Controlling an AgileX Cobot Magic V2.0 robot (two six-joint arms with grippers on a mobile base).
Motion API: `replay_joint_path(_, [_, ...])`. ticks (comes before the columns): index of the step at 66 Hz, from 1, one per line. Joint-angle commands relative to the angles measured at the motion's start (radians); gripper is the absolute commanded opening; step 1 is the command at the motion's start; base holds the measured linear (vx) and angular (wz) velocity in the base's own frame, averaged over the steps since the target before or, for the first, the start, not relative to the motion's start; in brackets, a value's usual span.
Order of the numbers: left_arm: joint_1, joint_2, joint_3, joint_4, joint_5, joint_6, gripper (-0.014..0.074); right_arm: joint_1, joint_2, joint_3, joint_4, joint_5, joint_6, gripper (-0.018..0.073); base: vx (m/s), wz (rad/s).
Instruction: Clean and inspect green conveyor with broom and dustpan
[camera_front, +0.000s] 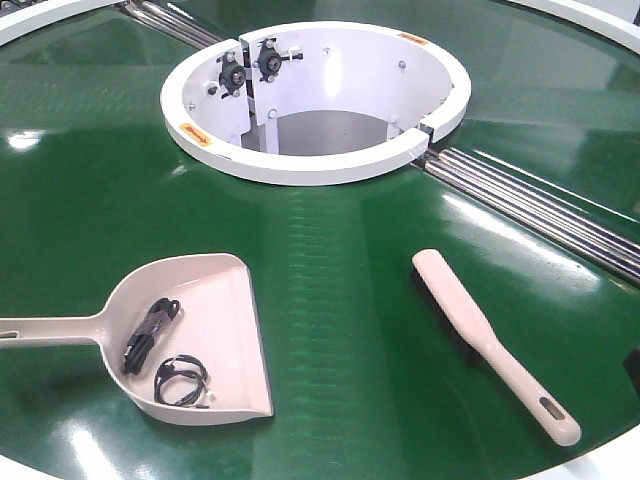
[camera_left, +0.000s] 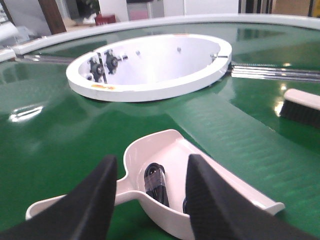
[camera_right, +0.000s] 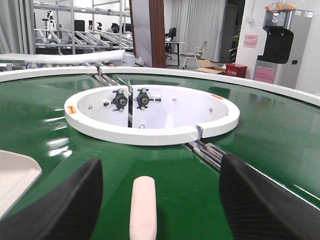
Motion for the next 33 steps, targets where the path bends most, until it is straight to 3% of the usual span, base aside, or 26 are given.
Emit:
replay_joint_path(1, [-0.005, -0.002, -0.014, -0.018, -0.099, -0.013, 0.024, -0.006, 0.009, -0.025, -0.011, -0.093, -0.008, 0.0374, 0.0, 0.0])
replay_joint_path(6, [-0.005, -0.002, -0.014, -0.018, -0.101, -0.013, 0.0094, -0.006, 0.009, -0.025, -0.015, -0.09, -0.008, 0.0219, 0.0, 0.0])
replay_joint_path(9, [-0.005, -0.002, -0.014, -0.018, -0.103, -0.013, -0.0009, -0.006, 0.009, -0.025, -0.015, -0.084, -0.008, 0.0081, 0.0, 0.0])
replay_joint_path(12, [-0.005, -0.002, -0.014, -0.018, -0.109, -0.013, -0.0009, -0.006, 0.009, -0.025, -0.013, -0.081, -0.005, -0.0016, 0.0, 0.0])
replay_joint_path(33, [-0.005, -0.002, -0.014, -0.018, -0.114, -0.013, -0.0008, -0.006, 0.009, -0.025, -0.008, -0.074, -0.003, -0.0008, 0.0, 0.0])
